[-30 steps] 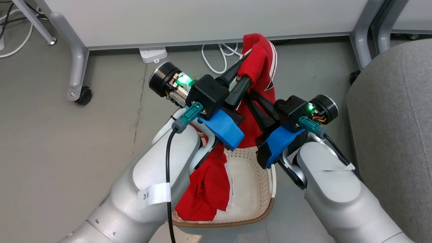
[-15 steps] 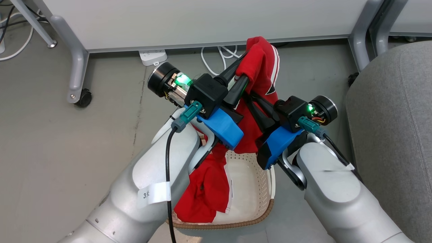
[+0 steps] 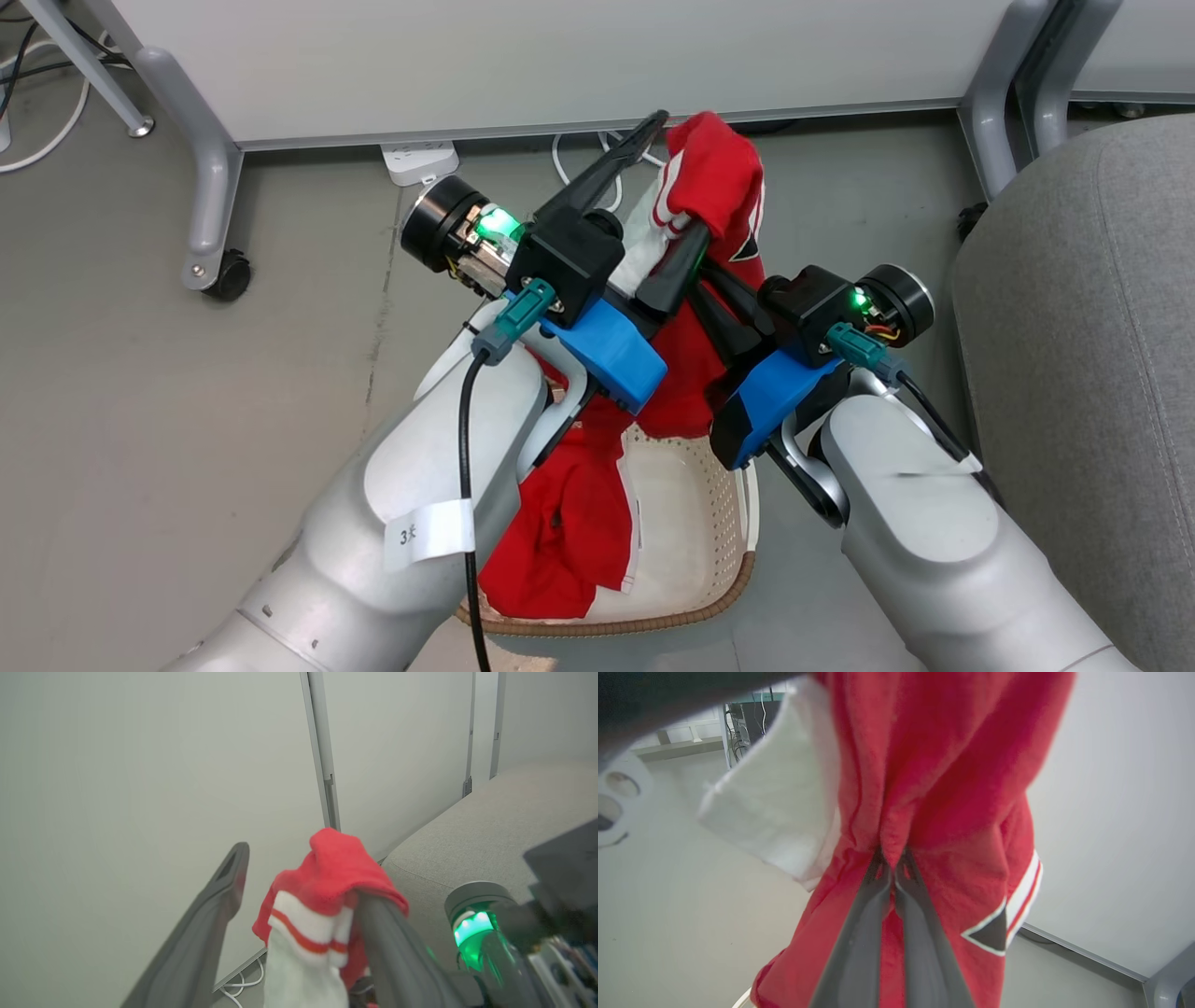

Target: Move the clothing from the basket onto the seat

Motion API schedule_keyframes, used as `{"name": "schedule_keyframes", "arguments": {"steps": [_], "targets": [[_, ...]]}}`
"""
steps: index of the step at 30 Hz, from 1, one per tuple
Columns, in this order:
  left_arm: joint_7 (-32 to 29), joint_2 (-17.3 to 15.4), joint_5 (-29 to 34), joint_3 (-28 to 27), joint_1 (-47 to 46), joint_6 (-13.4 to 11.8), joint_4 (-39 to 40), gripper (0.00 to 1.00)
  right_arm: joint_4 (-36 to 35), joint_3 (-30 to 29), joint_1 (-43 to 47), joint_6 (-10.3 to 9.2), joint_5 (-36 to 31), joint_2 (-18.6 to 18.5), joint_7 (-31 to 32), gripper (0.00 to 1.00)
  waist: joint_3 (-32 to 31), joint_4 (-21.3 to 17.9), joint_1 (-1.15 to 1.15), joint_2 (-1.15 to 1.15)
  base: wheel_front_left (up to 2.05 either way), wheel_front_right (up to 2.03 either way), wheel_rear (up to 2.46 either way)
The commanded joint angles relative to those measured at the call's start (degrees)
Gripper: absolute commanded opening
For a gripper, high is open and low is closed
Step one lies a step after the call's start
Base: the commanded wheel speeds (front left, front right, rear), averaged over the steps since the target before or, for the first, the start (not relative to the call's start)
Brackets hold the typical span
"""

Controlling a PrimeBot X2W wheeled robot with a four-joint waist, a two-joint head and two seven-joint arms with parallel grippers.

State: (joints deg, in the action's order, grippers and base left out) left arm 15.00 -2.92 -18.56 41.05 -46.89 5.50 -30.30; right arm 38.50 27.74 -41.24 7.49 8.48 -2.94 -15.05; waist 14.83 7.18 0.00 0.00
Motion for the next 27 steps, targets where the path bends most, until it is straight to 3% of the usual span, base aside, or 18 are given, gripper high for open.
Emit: {"name": "schedule_keyframes", "arguments": {"steps": [1, 11, 27], "targets": [[0.28, 0.05, 0.47, -0.35, 0.52, -0.29, -0.29, 1.0, -0.38, -0.15, 0.5, 0.01, 0.09, 0.09, -0.2, 0.0, 0.04, -0.04, 0.0, 0.0, 0.0, 0.0, 0.0], [0.27, -0.01, 1.49, -1.56, 1.2, -0.17, -2.15, 1.0, -2.43, -1.45, 1.22, 0.01, 0.21, 0.08, -0.21, 0.0, 0.44, -1.02, 0.0, 0.0, 0.0, 0.0, 0.0], [0.26, -0.89, 3.62, -3.29, 2.2, 0.4, -1.27, 1.0, -6.52, -7.84, 3.01, 0.01, -1.62, 0.06, -0.22, 0.0, 2.08, -5.69, 0.0, 0.0, 0.0, 0.0, 0.0]]}}
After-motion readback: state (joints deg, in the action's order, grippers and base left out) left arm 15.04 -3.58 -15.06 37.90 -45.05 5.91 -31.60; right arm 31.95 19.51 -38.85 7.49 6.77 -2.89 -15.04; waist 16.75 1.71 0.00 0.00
